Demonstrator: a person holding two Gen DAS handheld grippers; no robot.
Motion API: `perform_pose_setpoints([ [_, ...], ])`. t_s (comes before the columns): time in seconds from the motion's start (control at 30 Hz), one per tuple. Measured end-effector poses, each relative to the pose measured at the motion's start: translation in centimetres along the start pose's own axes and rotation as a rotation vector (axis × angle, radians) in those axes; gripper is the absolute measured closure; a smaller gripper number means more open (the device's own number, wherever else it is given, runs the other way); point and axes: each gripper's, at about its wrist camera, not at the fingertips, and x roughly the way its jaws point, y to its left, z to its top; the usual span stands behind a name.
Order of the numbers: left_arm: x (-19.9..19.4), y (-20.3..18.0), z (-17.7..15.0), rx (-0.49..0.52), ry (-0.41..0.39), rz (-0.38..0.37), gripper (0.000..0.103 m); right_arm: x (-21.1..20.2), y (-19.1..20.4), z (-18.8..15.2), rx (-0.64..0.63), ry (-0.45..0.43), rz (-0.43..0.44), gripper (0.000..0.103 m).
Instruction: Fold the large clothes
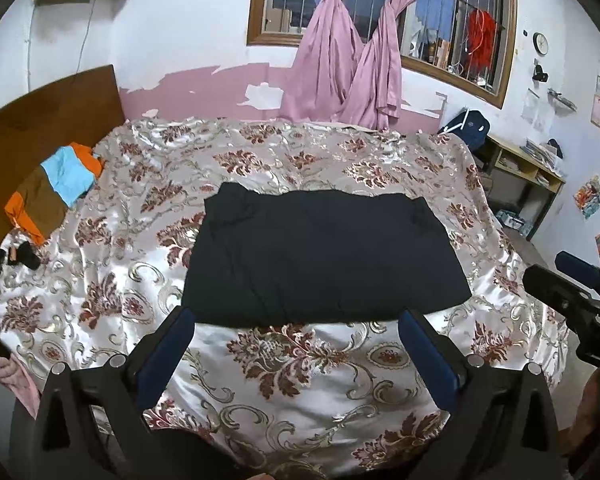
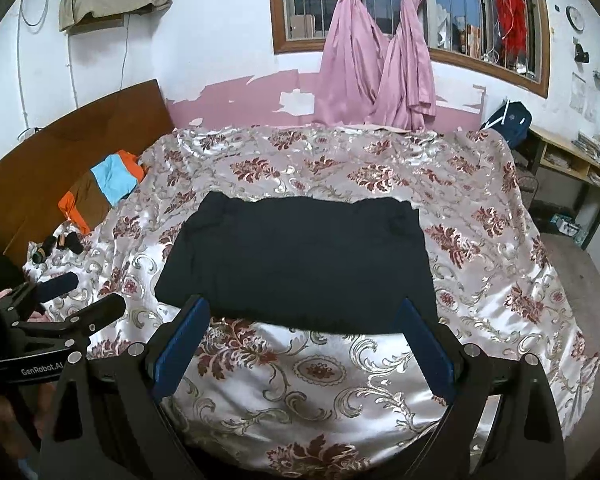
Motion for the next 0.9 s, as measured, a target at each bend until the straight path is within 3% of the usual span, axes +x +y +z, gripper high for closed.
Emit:
perform_pose_setpoints([
  [0.9,-1.0,0.1,0.5,-0.017,-0.016,-0.004,0.000,-0.7,1.0,0.2,-0.016,-0.007,0.015,0.010],
])
